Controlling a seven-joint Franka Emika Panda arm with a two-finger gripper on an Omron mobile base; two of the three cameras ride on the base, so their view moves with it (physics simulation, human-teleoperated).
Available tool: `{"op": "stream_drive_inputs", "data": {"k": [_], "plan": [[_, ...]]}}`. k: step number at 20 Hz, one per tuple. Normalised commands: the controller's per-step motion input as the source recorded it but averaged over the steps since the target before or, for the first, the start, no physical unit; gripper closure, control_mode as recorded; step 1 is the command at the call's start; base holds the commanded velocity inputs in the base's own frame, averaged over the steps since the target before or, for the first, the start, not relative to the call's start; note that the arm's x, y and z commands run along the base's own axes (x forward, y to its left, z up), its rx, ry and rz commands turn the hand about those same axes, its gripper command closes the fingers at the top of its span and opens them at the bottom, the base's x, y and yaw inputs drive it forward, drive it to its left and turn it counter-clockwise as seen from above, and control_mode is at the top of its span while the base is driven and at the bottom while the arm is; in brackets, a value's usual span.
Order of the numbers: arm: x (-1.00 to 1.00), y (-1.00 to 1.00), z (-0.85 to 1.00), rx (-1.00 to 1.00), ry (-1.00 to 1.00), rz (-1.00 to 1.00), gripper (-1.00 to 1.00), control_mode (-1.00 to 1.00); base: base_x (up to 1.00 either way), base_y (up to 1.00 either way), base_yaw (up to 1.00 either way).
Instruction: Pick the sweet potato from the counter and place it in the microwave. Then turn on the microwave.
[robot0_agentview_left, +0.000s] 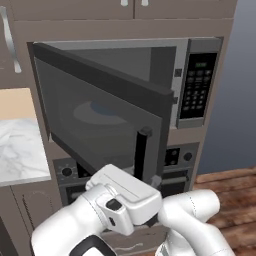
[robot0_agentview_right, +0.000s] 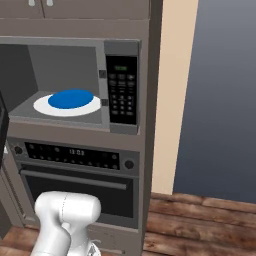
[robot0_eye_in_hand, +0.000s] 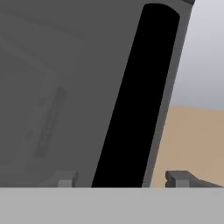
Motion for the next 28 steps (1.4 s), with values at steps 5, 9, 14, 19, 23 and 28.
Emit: {"op": "stream_drive_inputs", "data": {"k": [5,9,14,19,23,28], "plan": [[0.21,0.15,0.0,0.01,-0.11,0.08,-1.0,-1.0,0.0,0.0,0.0],[0.29,0.04,-0.01,0.05,-0.1,0.2,-1.0,-1.0,0.0,0.0,0.0],[0.32,0.05,-0.02,0.07,-0.08,0.25,-1.0,-1.0,0.0,0.0,0.0],[0.33,0.12,0.0,0.08,-0.09,0.23,-1.0,-1.0,0.0,0.0,0.0],[0.32,0.15,0.0,0.07,-0.05,0.18,-1.0,-1.0,0.0,0.0,0.0],[0.13,0.24,-0.03,0.03,0.0,0.06,-1.0,-1.0,0.0,0.0,0.0]]}}
